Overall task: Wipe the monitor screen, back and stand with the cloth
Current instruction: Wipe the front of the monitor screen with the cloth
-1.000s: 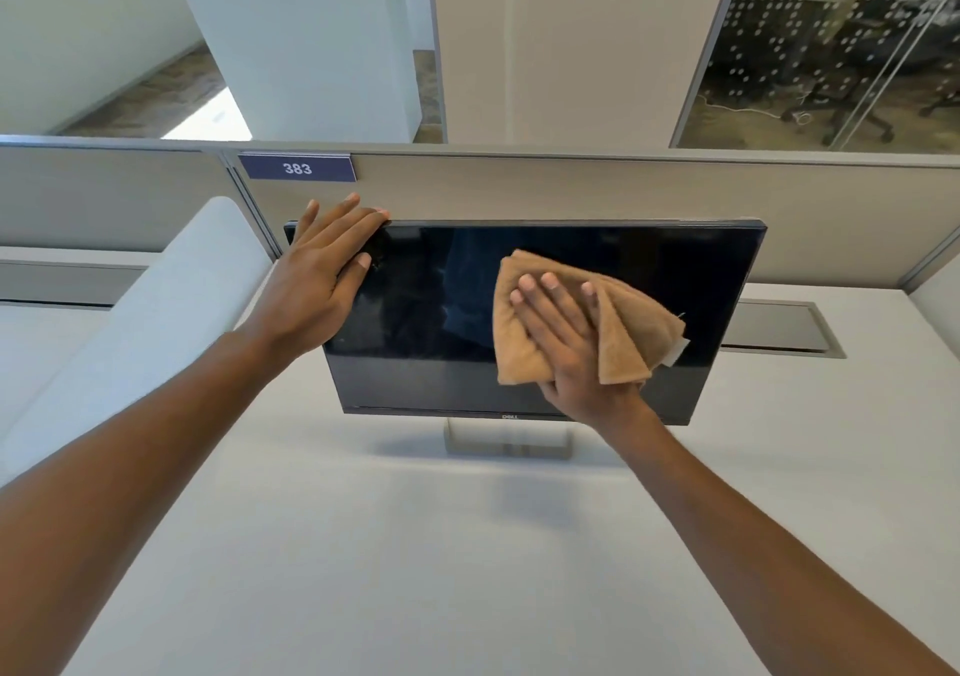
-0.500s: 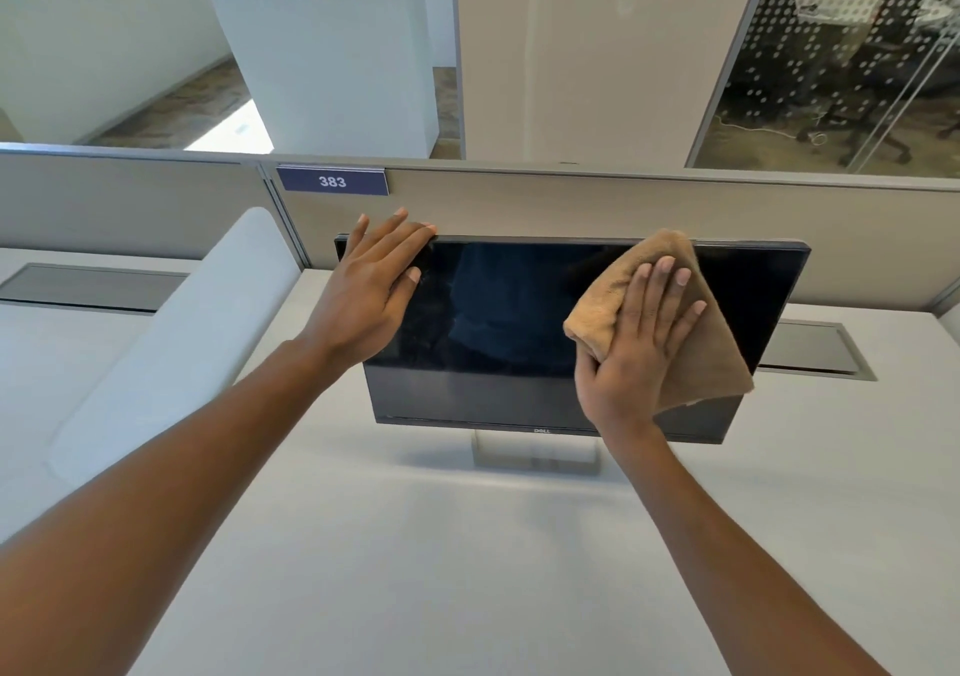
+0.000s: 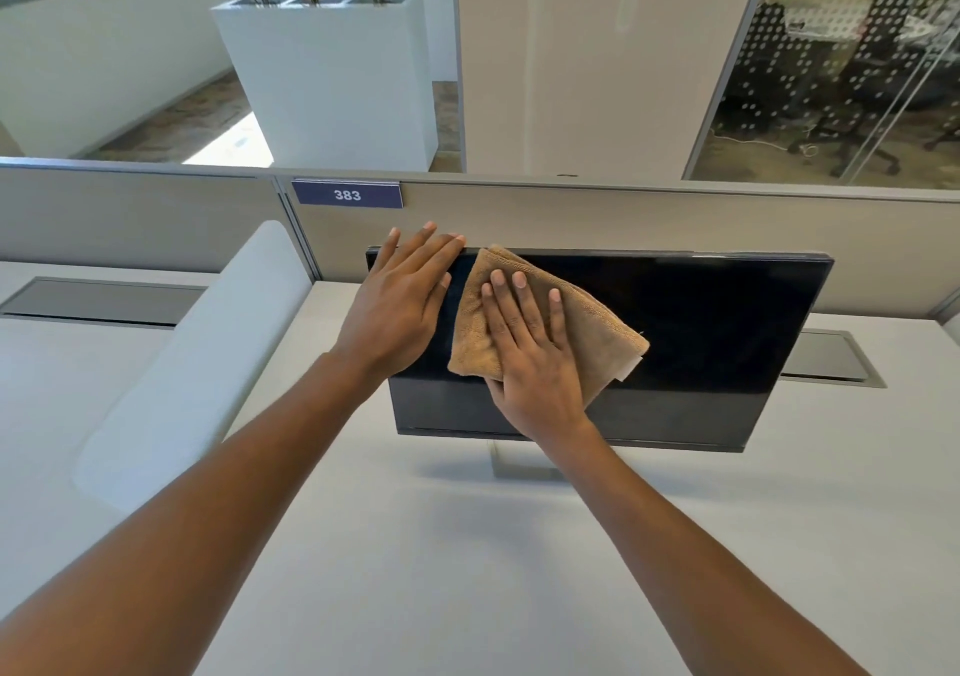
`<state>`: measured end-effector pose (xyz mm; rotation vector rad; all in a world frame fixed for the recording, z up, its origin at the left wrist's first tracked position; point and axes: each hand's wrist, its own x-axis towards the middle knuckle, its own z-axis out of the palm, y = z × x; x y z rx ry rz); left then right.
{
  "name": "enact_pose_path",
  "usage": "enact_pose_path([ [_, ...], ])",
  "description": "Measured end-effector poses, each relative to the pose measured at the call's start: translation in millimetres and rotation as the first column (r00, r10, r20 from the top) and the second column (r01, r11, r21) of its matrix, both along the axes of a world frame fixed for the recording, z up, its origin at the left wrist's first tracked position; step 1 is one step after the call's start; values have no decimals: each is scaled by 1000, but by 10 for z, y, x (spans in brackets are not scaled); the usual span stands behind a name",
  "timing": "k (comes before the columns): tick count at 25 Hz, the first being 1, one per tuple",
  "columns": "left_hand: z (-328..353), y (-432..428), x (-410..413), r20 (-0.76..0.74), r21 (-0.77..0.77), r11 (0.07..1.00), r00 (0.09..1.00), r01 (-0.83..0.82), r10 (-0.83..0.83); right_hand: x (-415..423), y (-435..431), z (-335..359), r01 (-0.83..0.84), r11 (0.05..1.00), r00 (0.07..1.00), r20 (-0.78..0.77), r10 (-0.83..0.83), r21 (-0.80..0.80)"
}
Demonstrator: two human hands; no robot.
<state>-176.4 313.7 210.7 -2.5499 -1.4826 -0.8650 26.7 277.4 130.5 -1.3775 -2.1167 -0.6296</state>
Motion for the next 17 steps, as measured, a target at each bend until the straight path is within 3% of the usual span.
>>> enact_pose_path([
  [6, -27, -41, -113, -102, 114, 992, 993, -50, 62, 296, -114, -54, 114, 993, 975, -196, -108, 18],
  [10, -54, -22, -478, -34, 96, 984, 988, -147, 151, 408, -171, -66, 175, 984, 941, -295, -164, 10],
  [13, -41, 16, -647, 26, 60, 990, 991, -129, 128, 329, -138, -20, 187, 982, 925, -338, -176, 2],
  [17, -41, 7, -624, 142, -34, 996, 986, -83, 87, 16, -40, 13, 138, 990, 949, -285, -133, -1],
])
